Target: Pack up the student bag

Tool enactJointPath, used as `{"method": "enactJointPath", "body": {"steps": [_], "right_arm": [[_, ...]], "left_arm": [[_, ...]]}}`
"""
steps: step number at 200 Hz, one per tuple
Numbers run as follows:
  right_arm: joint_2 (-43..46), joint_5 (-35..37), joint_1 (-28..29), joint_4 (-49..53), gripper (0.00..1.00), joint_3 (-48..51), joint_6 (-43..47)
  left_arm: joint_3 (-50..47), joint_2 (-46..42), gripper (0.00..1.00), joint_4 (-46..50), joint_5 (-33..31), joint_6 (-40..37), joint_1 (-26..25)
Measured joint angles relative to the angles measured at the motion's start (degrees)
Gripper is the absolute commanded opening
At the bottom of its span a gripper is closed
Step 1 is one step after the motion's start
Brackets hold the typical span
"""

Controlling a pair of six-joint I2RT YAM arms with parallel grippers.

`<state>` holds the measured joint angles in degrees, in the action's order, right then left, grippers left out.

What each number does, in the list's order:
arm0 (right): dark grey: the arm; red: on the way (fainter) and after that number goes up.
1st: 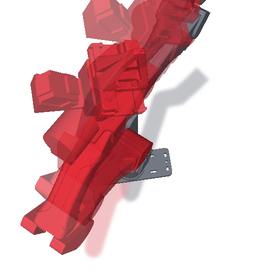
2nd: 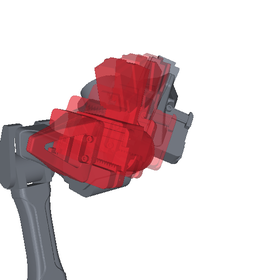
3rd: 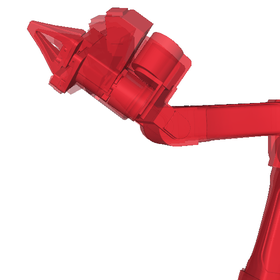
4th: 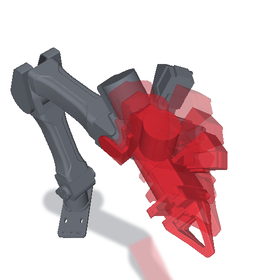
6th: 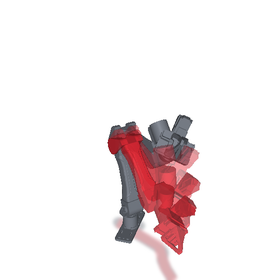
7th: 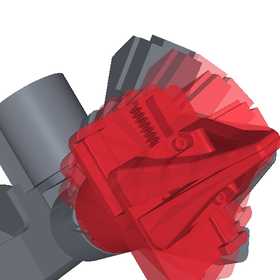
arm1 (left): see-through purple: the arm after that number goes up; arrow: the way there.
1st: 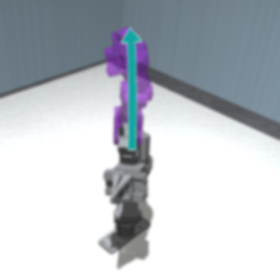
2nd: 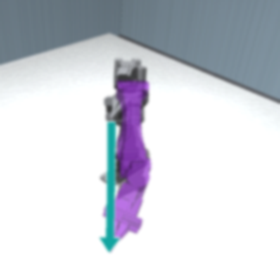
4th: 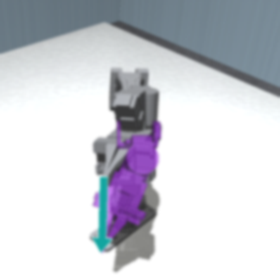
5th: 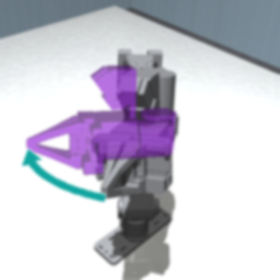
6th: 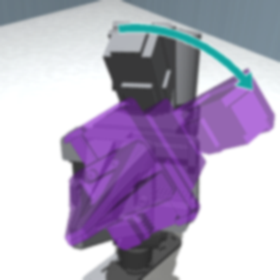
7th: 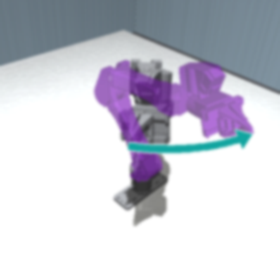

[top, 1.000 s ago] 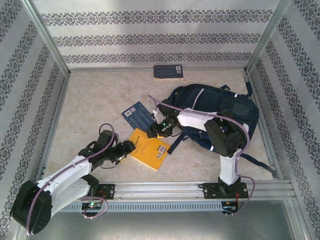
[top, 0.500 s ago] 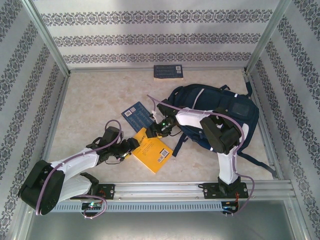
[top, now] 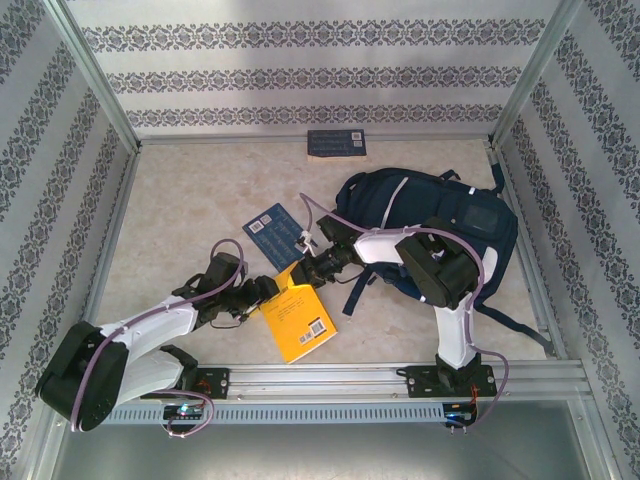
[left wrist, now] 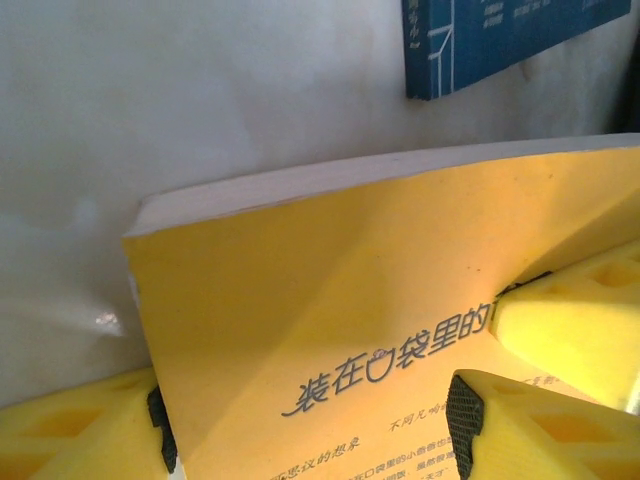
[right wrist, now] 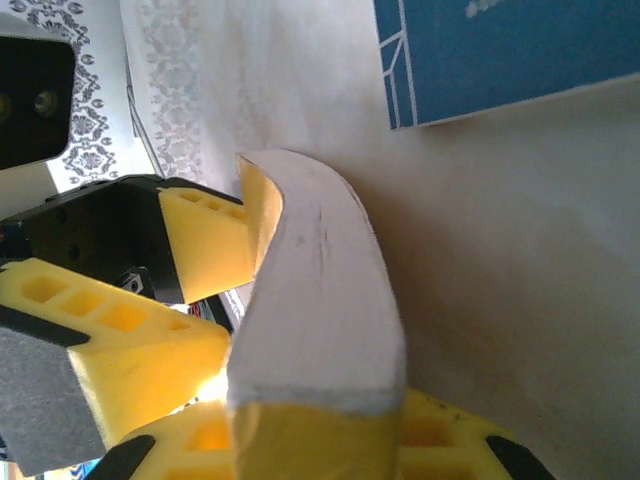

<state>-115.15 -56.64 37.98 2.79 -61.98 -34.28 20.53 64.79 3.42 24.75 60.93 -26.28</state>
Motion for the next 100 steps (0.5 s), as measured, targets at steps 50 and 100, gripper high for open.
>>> {"method": "enactJointPath", "body": {"steps": [50,100], "right_arm": [[11.04,1.64,-3.34,-3.43,0.0,4.09,-3.43],[26.91,1.29,-9.03,-2.91,0.0,0.52,-3.43]], "left_arm": [[9.57,-9.29,0.86,11.13,-2.86,-8.41,0.0],[22.43,-9.79,0.91,17.27,-0.57,-20.11,0.04]]}}
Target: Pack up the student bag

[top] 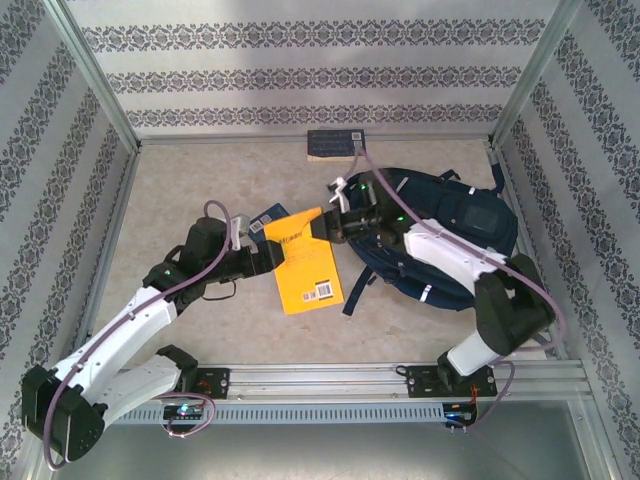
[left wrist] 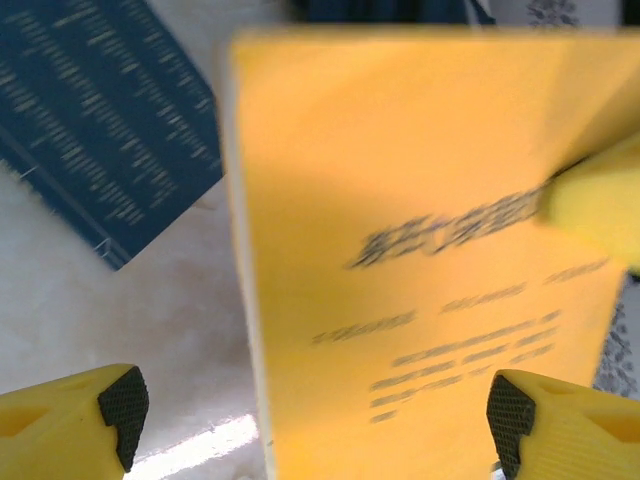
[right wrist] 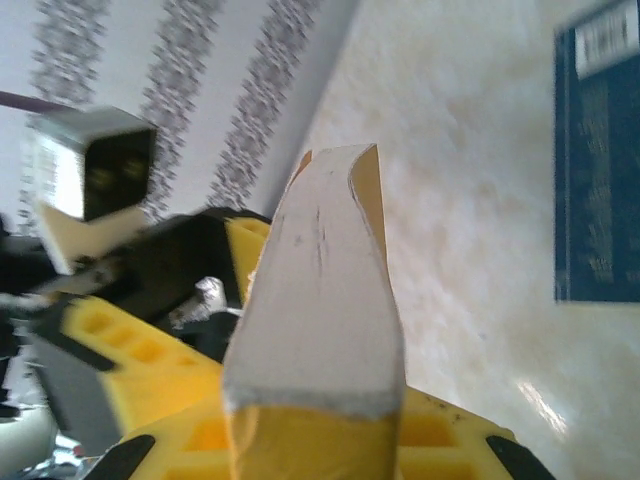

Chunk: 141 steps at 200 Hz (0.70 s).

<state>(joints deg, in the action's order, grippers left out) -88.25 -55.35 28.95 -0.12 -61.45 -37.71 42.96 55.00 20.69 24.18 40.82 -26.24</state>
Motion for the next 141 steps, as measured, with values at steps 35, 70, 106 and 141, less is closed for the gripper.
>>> {"method": "enactJointPath", "body": {"steps": [35,70,106,141], "right_arm": [[4.79,-2.27,-2.23,0.13,0.0,-5.92,-1.95],[9.05,-4.44,-2.23,-1.05,0.0,-8.37,-5.46],[13.62,-5.66,-2.34,-3.74,0.0,-8.35,-9.01],[17.86,-5.86,-2.34,-8.57,0.0,-6.64,-12.7]], "left_arm": [[6.64,2.67,0.94,0.96,5.95,-6.47,0.0],[9.2,3.43,0.95,-3.45,14.58,-8.28,0.0],[9.05,3.41,0.92,-13.44,24.48,-5.79,0.0],[6.49,2.32,0.75,-26.27,30.82,-0.66,0.0]]}}
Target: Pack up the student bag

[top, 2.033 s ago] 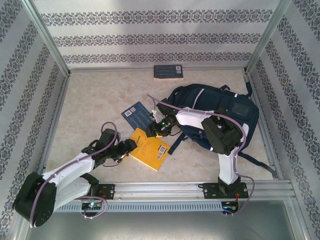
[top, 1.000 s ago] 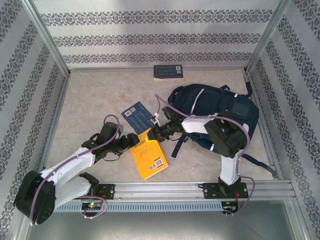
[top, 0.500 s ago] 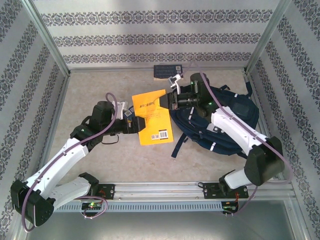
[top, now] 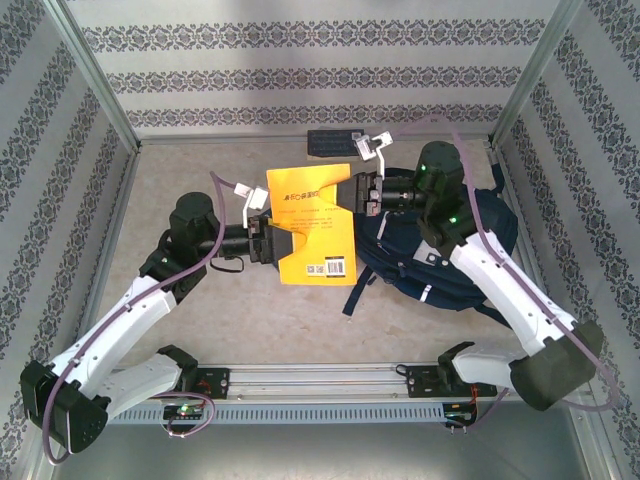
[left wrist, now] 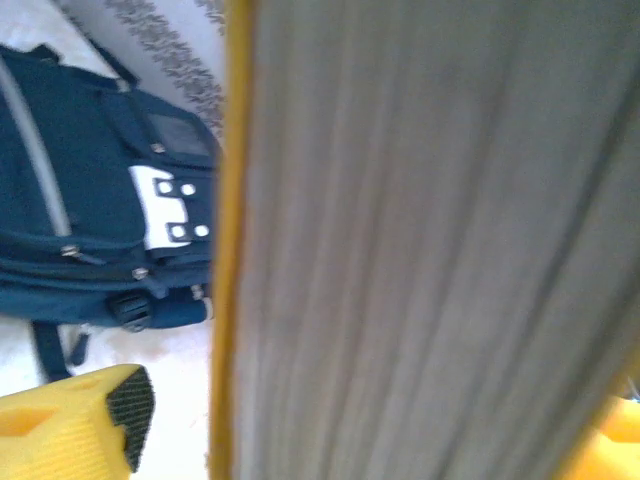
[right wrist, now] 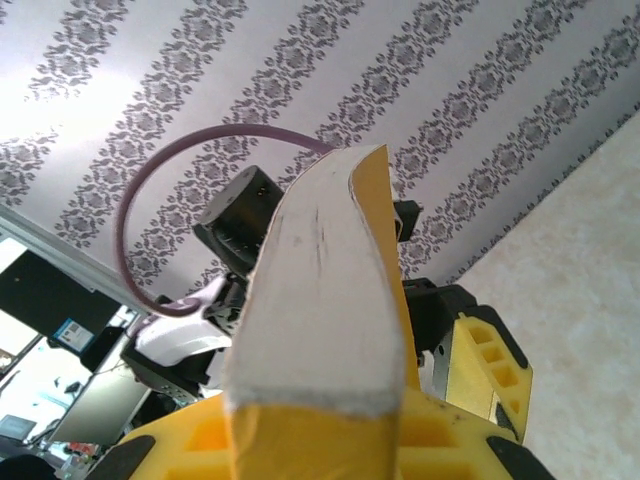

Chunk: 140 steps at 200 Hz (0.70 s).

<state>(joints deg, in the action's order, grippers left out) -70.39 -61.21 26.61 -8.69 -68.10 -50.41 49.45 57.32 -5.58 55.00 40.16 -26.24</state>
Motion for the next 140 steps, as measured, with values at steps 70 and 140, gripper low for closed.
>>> {"method": "enactJointPath", "body": {"steps": [70,140], "right_arm": [[3.1,1.38,-0.24,-1.01,0.0,3.52,-1.68],[5.97,8.35,-0.15,19.39,0.74,-0.94,13.46]], "left_arm": [[-4.44,-1.38,0.03,-18.91,4.79,10.86,0.0],[-2.19,-4.96,0.0,-2.32,2.23,-0.33,-0.31]]}}
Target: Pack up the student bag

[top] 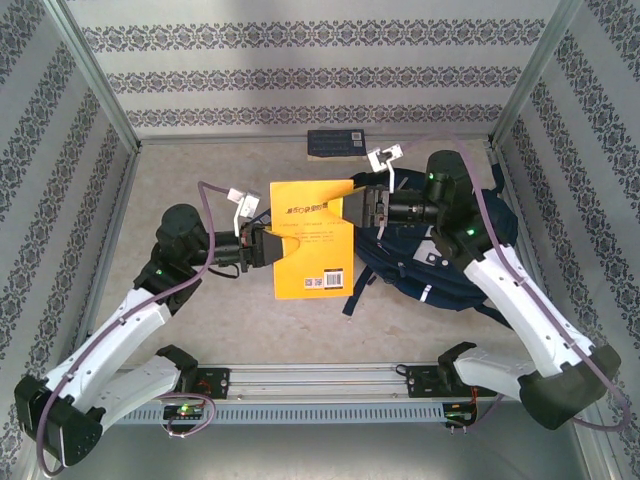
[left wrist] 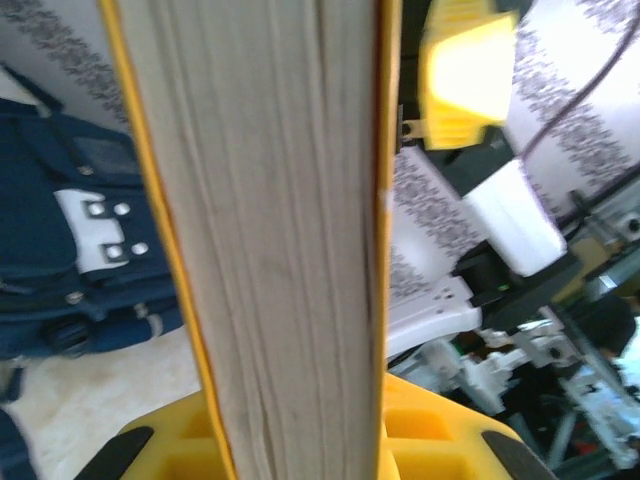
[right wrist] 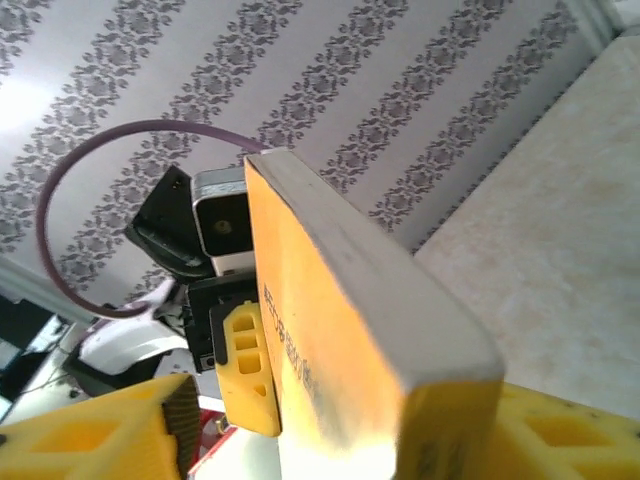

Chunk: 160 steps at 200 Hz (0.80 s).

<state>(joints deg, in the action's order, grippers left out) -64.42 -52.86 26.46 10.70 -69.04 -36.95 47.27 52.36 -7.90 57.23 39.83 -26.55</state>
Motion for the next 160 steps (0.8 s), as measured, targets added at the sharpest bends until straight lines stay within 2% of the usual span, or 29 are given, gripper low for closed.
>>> {"method": "enactJointPath", "body": {"steps": [19,38,76,97,112,136,160], "right_arm": [[2.32,4.5,0.0,7.39,0.77,-1.42,6.67],[4.57,10.62,-0.11,13.99,0.75,-3.17,11.89],[4.59,18.34,-0.87,21.7,0.73,-8.87,12.44],[3.98,19.39,-1.6,22.82,0.76,-9.22,6.67],[3.5,20.06,-0.98,20.02,0.77,-7.1,-0.96],[2.12,24.87,3.87,19.5,0.78,-4.5,-13.81],[1.66,28.74,7.85,17.18,0.8,-2.93,-24.2]], "left_arm": [[3.8,-0.2,0.0,9.6,-3.93,-8.61,-0.02],[6.19,-0.42,0.0,16.11,-9.68,-16.85,-0.48],[8.87,-0.02,0.0,26.6,-26.91,-31.28,-4.63],[9.77,0.92,0.0,29.05,-36.68,-38.1,-8.2],[9.77,1.03,0.0,29.73,-42.95,-42.29,-11.1],[9.77,1.03,0.0,29.73,-51.41,-48.78,-15.65],[9.75,1.11,0.0,29.55,-56.87,-55.82,-19.63]]}}
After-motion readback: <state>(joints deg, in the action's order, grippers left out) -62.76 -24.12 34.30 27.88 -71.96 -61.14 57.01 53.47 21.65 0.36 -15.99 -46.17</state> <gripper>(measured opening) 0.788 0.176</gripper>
